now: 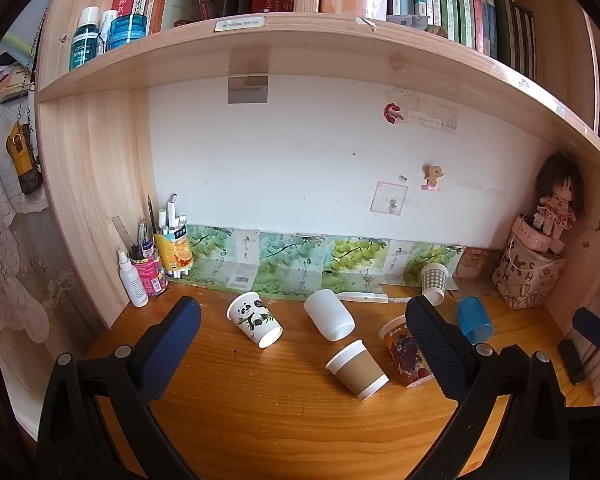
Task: Flip cup upright
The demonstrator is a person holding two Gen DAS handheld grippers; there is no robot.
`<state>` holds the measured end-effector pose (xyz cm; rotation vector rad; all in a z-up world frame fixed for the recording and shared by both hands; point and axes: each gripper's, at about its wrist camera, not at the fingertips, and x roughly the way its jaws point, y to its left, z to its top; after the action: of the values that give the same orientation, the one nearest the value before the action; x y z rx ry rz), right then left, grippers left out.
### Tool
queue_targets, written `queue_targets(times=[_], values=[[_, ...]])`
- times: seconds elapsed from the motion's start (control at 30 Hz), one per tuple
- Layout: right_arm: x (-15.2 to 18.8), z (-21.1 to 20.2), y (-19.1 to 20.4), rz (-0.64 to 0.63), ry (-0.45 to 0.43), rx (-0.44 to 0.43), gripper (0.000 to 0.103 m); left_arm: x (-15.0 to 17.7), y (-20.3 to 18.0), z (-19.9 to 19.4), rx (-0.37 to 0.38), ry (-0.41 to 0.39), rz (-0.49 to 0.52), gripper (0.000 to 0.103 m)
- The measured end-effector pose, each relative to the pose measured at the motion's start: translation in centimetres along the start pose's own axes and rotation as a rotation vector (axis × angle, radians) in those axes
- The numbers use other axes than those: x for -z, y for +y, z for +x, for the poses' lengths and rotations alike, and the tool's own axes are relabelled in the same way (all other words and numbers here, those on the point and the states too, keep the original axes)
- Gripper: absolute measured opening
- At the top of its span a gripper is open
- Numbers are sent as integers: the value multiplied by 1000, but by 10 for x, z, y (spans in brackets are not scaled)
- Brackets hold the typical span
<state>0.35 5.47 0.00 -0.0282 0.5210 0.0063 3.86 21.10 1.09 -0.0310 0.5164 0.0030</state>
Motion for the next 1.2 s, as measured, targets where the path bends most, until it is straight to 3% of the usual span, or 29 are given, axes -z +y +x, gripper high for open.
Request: queue_targets(times=[0.43,0.73,0.97,1.2], values=[[9,6,34,8,50,88,103,0,25,21,113,54,8,102],[10,20,31,40,132,144,103,3,19,46,182,164,17,102],[17,41,16,63,239,128,103,11,8,65,191,268,8,102],[29,59,-29,168,334,110,103,17,-14,83,215,362,-7,102]])
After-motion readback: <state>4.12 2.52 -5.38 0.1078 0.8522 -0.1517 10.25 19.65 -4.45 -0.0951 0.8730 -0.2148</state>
